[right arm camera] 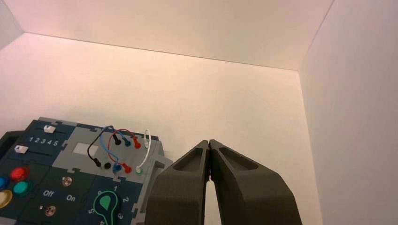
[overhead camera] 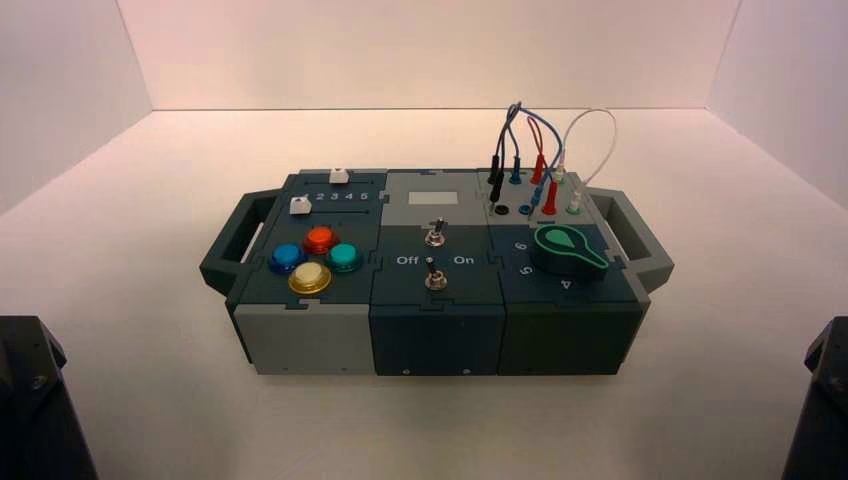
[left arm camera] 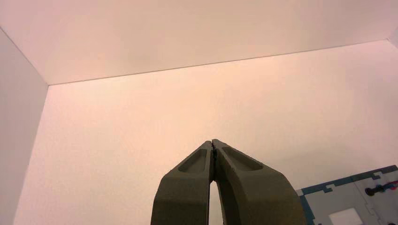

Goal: Turn the knob to position 6.

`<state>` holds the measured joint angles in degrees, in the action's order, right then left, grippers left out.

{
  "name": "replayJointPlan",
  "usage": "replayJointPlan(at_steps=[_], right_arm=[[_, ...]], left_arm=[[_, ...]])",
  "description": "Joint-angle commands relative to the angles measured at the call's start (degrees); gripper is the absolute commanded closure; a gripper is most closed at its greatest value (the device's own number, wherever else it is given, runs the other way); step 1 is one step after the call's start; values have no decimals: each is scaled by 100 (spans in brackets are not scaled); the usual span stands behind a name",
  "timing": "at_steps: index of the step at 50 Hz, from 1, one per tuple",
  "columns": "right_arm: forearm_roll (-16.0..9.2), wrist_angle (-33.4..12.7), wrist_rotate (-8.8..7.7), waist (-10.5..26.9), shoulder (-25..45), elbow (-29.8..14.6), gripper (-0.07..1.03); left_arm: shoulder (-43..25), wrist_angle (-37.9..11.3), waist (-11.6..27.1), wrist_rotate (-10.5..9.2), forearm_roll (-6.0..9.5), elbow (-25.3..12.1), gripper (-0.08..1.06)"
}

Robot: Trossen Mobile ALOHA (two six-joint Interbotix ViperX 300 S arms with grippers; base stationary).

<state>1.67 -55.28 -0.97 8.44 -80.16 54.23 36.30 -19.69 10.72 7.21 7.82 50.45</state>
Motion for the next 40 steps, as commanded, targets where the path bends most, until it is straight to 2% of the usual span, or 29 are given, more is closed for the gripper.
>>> replayJointPlan(at_steps=[1,14,24,40], right_arm=[[-18,35,44,9,123,-132,98],[-9,44,44,-9,176,-132,98],[-26,9,-9,9,642,-141,98],[-202,-369,-70,18,1670,-255,98]], left_arm=[[62,44,26,26,0,-79,101],[35,35,26,26,0,-53,101],[-62,-26,70,26,0,-88,101],[-123,-369,659,26,0,-105,101]])
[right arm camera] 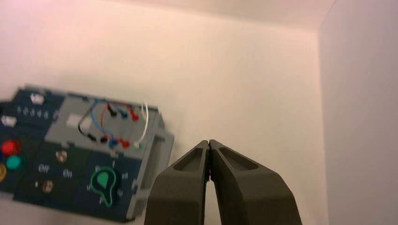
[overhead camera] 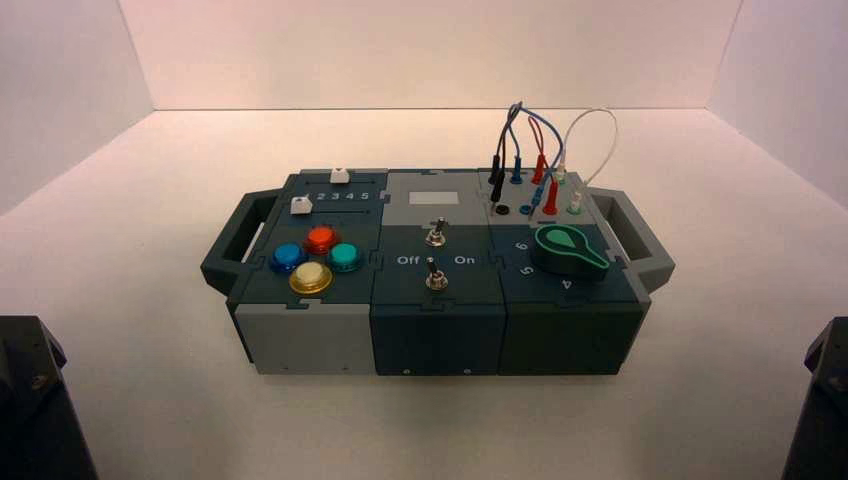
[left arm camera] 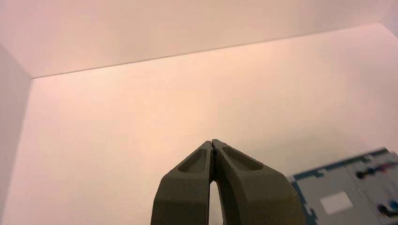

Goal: Turn the knob to position 6.

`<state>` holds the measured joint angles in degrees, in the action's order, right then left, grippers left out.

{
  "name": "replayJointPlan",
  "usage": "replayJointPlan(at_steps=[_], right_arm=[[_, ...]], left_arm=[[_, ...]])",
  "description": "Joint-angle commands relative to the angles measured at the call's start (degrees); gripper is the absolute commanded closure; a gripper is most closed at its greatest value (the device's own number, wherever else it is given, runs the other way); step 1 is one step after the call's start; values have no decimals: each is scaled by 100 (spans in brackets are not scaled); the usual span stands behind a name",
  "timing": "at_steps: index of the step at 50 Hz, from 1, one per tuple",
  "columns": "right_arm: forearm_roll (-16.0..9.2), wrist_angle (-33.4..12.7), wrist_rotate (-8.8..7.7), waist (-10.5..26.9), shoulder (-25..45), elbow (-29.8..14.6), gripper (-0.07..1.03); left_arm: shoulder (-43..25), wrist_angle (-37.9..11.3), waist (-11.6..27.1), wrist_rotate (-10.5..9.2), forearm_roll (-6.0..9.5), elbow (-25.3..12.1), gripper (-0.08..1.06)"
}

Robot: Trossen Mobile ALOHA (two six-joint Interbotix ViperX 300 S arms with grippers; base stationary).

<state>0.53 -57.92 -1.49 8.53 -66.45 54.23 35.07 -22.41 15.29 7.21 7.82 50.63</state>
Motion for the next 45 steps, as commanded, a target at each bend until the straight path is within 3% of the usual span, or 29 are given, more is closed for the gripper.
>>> replayJointPlan(at_steps=[1,13,20,28,36,45], right_arm=[[-114,-149,-26,9,343,-264,98],[-439,-527,-123,26,844,-343,98],[-501,-712,-202,35,1090,-413,98],[-571,-940,-211,62,1371,-466,99],[-835,-1046,-237,413,1617,-413,99],[-905,-1046,-229,896,1907,-378,98]], left_arm=[[-18,-141,246,18,0,-123,101],[-193,-844,853,-158,35,-413,101],[-246,-1266,1178,-290,70,-492,101],[-246,-1608,1556,-589,105,-448,101],[-237,-1740,1775,-756,114,-352,101],[-229,-1731,2065,-861,176,-255,101]])
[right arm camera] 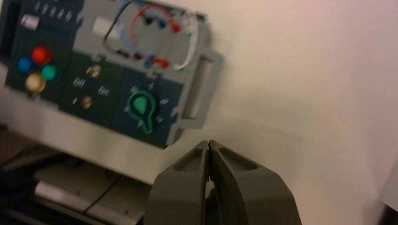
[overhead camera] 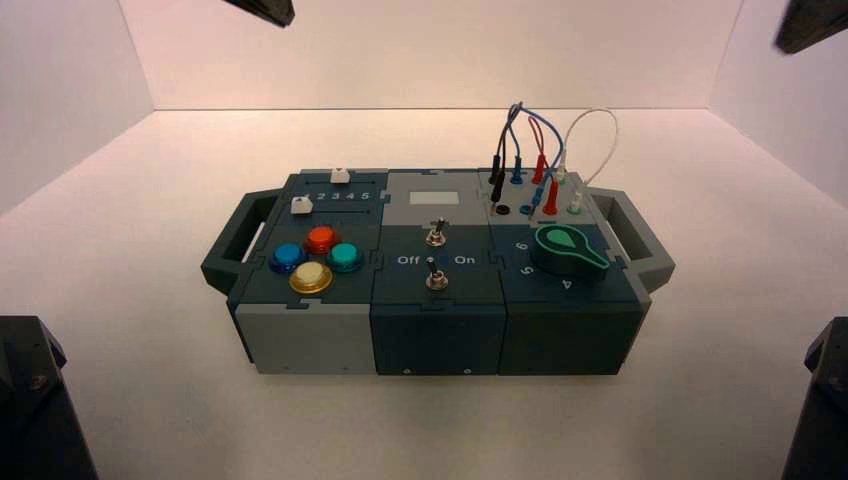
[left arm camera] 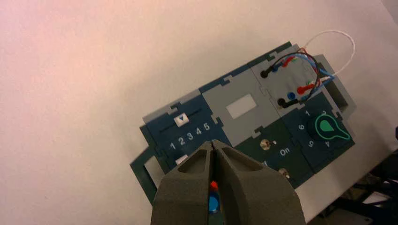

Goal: Turn the knob to position 6.

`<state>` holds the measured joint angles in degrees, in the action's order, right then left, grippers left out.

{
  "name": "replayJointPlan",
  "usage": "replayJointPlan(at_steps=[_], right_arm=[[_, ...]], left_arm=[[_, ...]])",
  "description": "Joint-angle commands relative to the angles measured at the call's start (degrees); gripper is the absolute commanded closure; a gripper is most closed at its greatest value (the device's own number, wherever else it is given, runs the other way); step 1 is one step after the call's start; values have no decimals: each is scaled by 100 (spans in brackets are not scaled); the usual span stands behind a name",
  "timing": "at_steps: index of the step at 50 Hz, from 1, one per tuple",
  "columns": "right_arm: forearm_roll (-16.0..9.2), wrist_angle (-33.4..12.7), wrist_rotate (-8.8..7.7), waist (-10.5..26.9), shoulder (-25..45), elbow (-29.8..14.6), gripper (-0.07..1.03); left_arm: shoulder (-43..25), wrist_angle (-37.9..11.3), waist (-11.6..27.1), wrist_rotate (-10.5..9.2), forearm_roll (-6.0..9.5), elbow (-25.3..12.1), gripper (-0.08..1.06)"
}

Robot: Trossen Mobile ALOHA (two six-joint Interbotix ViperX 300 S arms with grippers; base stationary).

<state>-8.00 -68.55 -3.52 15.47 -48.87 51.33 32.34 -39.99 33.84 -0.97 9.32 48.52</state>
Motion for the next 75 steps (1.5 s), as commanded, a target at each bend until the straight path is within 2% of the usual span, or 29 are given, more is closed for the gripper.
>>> replayJointPlan(at_steps=[1,10,21,27,39,45,53,63,75], right_arm=[[-53,18,-26,229,167,-79,99],[-53,-44,-123,246,237,-97,99],[-35,-141,-211,255,334,-70,98],[-62,-132,-211,360,422,-62,98],[-185,-123,-123,879,712,9,99],[-299,-70,-123,923,888,70,98],[-299,26,-158,984,1160,114,98],[-264,149,-211,1274,1415,132,99],[-255,334,-290,1318,1775,149,99]], left_arm=[[35,35,264,-44,26,-44,101],[-62,35,729,-70,26,-35,101],[-229,149,1608,-176,44,-26,101],[-334,237,1969,-334,35,-18,101],[-404,237,2224,-439,53,0,101],[-439,237,2329,-448,44,9,101],[-475,237,2338,-448,44,18,101],[-457,272,2338,-431,26,105,101],[-431,272,2338,-422,9,132,101]])
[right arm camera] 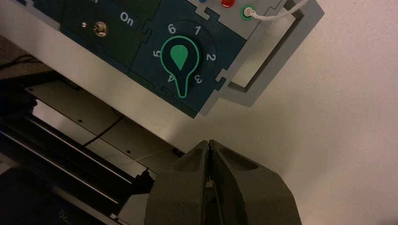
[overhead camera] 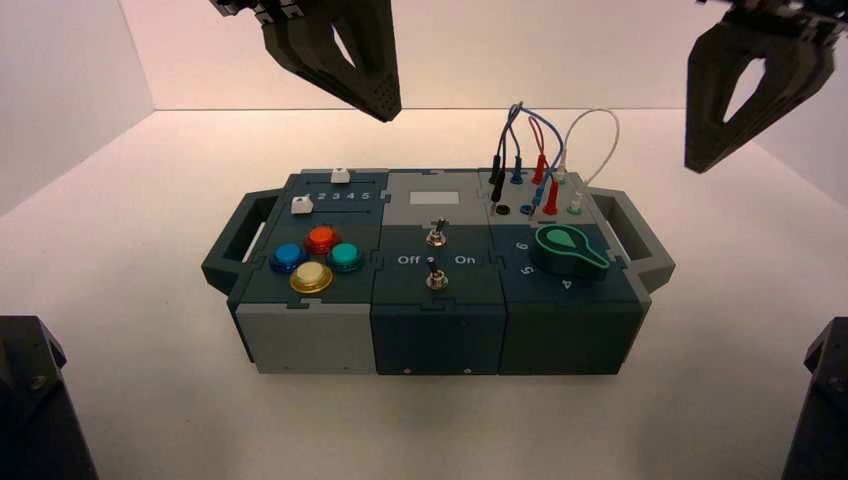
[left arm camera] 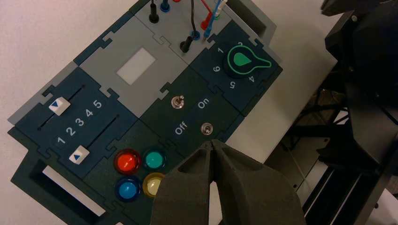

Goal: Turn the knob to position 6.

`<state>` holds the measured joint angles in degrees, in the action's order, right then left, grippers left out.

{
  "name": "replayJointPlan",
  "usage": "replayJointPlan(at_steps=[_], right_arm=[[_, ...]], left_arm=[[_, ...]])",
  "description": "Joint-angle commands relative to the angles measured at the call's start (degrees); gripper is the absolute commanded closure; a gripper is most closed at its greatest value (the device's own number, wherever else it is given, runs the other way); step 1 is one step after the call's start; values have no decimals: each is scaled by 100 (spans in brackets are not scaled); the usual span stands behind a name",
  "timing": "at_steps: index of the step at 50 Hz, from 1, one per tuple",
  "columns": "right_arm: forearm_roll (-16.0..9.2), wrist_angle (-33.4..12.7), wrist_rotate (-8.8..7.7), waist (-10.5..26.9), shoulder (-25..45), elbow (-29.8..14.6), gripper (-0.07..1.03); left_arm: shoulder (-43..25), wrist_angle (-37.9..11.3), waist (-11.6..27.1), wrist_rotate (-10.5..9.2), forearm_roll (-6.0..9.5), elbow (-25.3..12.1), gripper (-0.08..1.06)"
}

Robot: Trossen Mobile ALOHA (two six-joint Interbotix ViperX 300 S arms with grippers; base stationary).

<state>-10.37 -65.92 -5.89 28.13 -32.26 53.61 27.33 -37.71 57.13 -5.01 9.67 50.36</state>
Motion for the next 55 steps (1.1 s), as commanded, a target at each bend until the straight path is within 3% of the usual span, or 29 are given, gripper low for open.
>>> replayJointPlan(at_steps=[1,9,19,29,36,55], right_arm=[[-18,88,-53,79,141,-70,98],[-9,220,-44,343,369,-44,98],[62,316,-79,352,703,-158,98],[387,334,-88,360,1055,-290,99],[448,352,-97,360,1371,-308,98],[404,703,-123,642,1951,-334,98]], left_arm=[[88,44,9,-18,-26,-44,101],[149,44,9,-18,-26,0,101],[246,88,9,-18,-18,62,101],[272,132,9,-44,-18,79,101],[272,149,9,-44,-18,79,101],[272,290,9,-35,-18,141,101]])
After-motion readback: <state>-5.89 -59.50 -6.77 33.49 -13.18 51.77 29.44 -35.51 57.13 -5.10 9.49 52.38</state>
